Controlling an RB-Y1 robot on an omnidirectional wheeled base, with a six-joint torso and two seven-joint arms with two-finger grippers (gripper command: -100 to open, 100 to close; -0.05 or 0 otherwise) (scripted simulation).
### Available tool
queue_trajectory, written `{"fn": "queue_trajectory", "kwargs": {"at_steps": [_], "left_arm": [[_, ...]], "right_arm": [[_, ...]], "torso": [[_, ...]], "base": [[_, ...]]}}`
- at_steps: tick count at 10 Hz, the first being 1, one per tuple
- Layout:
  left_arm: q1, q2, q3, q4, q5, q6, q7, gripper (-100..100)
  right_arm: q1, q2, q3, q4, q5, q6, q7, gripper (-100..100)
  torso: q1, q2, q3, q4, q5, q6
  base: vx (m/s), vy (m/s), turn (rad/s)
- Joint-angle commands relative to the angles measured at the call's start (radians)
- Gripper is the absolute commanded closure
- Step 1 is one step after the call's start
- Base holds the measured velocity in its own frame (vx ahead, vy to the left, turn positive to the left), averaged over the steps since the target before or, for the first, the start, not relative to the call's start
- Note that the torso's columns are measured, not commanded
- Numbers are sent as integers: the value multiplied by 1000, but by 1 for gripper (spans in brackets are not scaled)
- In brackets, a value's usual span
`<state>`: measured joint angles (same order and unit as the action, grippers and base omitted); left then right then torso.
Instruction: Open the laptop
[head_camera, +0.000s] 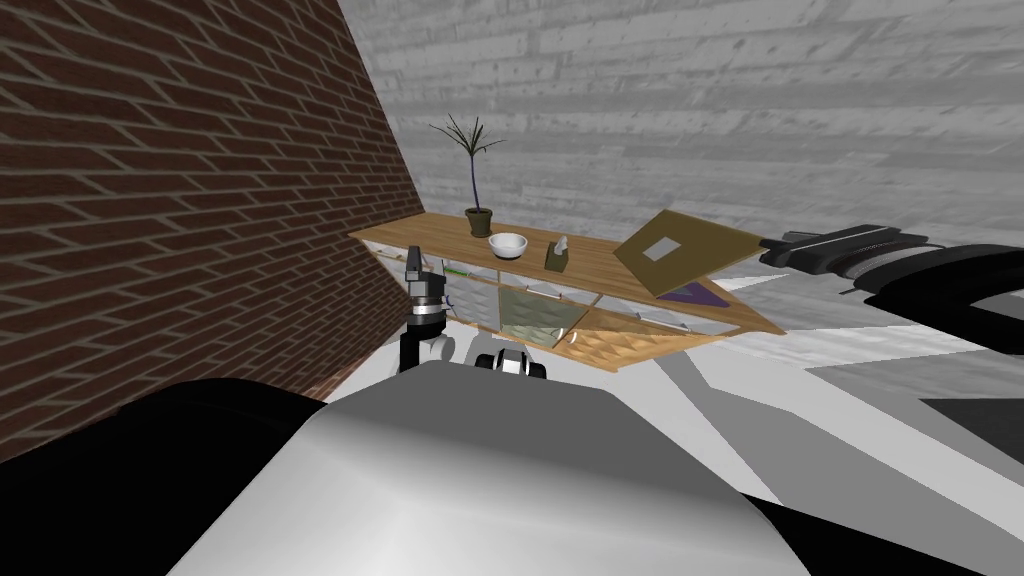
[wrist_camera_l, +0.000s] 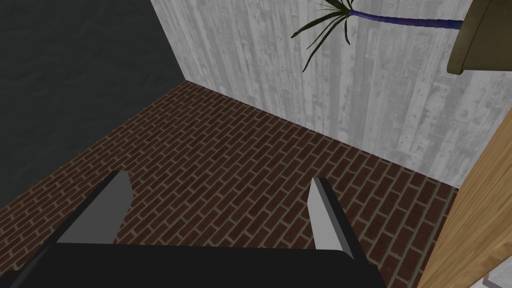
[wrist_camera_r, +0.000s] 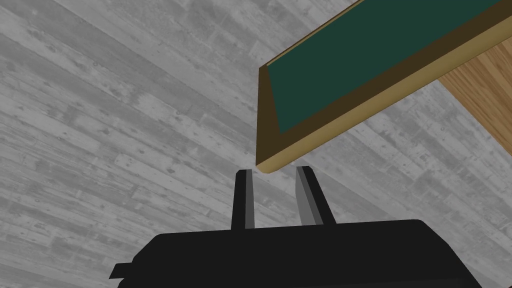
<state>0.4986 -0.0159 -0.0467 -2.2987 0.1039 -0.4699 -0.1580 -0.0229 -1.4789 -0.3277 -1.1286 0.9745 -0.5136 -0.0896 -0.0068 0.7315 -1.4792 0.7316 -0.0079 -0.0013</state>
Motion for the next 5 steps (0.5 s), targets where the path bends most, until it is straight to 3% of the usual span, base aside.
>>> {"fn": "queue_trajectory", "kwargs": {"at_steps": [1, 2, 3, 5], "left_arm": [[0, 0, 0, 0, 0, 0, 0, 0], [0, 0, 0, 0, 0, 0, 0, 0], [0, 0, 0, 0, 0, 0, 0, 0], [0, 0, 0, 0, 0, 0, 0, 0]], "right_arm": [[-75, 4, 67, 11, 2, -8, 2, 100], [-115, -12, 99, 64, 51, -52, -37, 100], [-155, -12, 130, 95, 51, -56, -37, 100], [-235, -12, 192, 95, 51, -56, -37, 100]], "torso": [[2, -1, -1, 0, 1, -2], [4, -2, -2, 0, 2, -3], [3, 0, -1, 1, 2, 0], [1, 1, 0, 2, 2, 0]], "base": [[0, 0, 0], [-37, -2, -47], [-39, -7, -37], [-10, -3, -16]]}}
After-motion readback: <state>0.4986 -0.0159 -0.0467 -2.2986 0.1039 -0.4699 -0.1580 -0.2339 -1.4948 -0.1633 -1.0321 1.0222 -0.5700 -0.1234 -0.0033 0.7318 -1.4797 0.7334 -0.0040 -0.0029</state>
